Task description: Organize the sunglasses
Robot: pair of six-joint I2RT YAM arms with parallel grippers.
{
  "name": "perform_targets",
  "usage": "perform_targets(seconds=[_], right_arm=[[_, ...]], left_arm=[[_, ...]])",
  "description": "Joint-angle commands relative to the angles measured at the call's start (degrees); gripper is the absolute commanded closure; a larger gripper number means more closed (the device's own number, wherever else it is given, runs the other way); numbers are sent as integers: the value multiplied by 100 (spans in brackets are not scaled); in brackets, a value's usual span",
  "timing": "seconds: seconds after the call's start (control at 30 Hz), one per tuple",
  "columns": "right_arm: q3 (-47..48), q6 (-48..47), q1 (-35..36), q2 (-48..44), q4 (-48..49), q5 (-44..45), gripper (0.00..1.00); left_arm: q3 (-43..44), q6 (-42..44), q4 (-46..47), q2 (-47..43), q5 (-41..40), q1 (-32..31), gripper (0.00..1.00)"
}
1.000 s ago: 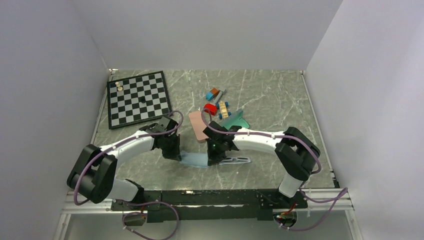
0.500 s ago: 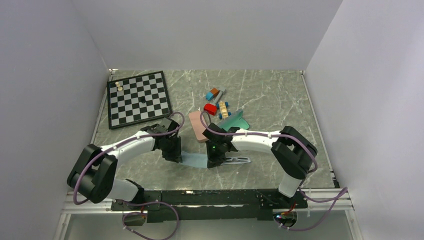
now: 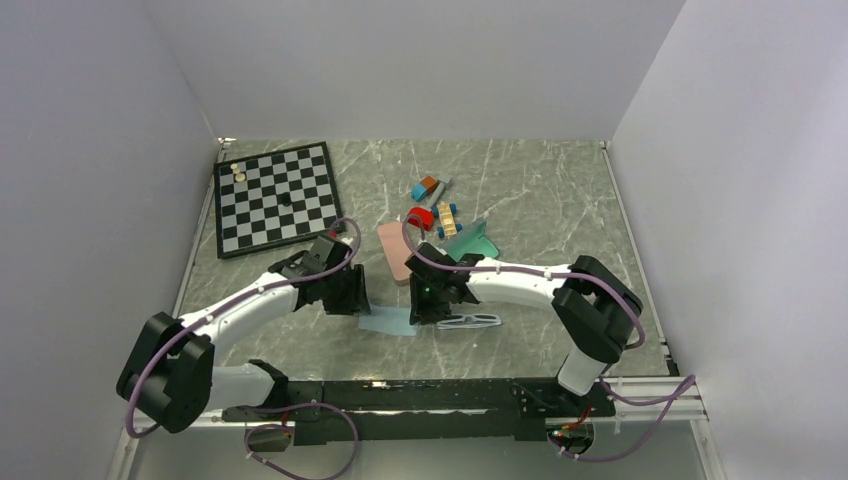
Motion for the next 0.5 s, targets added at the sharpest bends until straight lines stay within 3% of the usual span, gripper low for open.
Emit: perform_targets(seconds=[0.0, 0.47], right_arm=[[69, 173, 23, 81, 238, 319, 66], [328, 247, 248, 522, -119, 807, 69]], left_arm=[[-26, 100, 406, 280, -76, -7, 53], [-43, 331, 485, 910, -49, -272, 57]])
